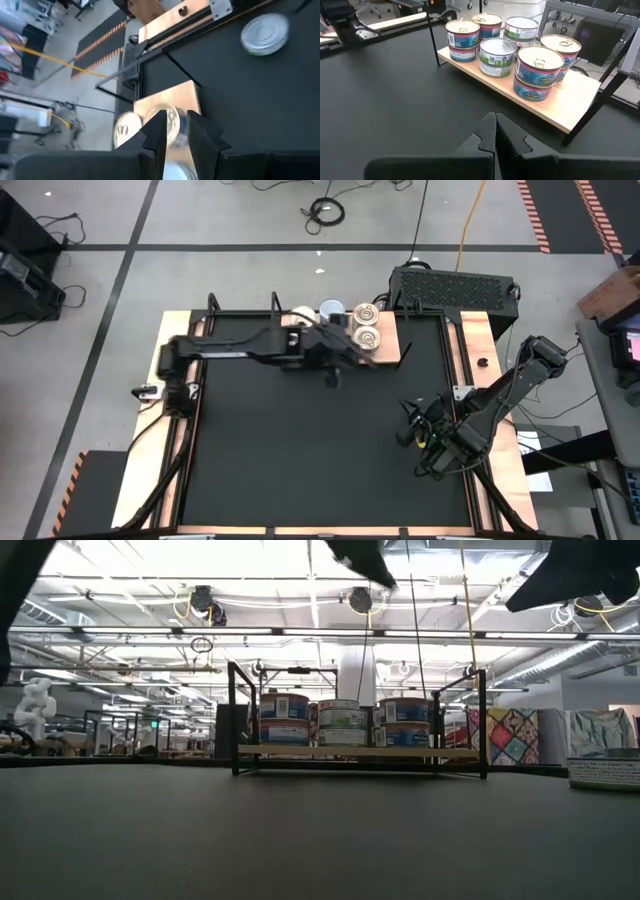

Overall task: Stack canned seafood by type on shelf
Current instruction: Stack the green tuna can on top of the green tuna cans on the shelf

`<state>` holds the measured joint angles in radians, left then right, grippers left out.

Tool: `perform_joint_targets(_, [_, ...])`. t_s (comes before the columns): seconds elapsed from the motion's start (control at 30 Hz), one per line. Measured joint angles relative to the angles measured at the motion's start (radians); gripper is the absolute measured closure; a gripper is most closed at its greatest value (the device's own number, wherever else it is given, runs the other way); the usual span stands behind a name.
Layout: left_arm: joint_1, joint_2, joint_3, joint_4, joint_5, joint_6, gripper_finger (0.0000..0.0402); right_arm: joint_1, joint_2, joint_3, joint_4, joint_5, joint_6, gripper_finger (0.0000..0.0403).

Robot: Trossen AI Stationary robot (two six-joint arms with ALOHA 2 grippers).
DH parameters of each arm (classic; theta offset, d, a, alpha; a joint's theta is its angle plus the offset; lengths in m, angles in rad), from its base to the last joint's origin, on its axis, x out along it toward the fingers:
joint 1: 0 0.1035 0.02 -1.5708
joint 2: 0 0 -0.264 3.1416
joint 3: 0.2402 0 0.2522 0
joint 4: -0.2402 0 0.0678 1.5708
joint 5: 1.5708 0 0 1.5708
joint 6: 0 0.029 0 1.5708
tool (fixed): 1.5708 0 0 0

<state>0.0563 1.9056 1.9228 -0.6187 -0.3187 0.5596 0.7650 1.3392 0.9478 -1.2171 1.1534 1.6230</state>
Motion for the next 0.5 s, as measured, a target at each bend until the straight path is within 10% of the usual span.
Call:
perform_joint_targets(0.27, [0.002, -0.163, -0.044, -0.460, 0.177, -0.337, 0.0324, -0.002, 0.000, 0.000, 0.018, -0.154, -0.072, 0.0403])
perform_joint_targets(0.5, [-0.071, -0.271, -0.337, -0.452, 0.090, -0.482, 0.0324, -0.002, 0.000, 0.000, 0.018, -0.238, -0.103, 0.0403])
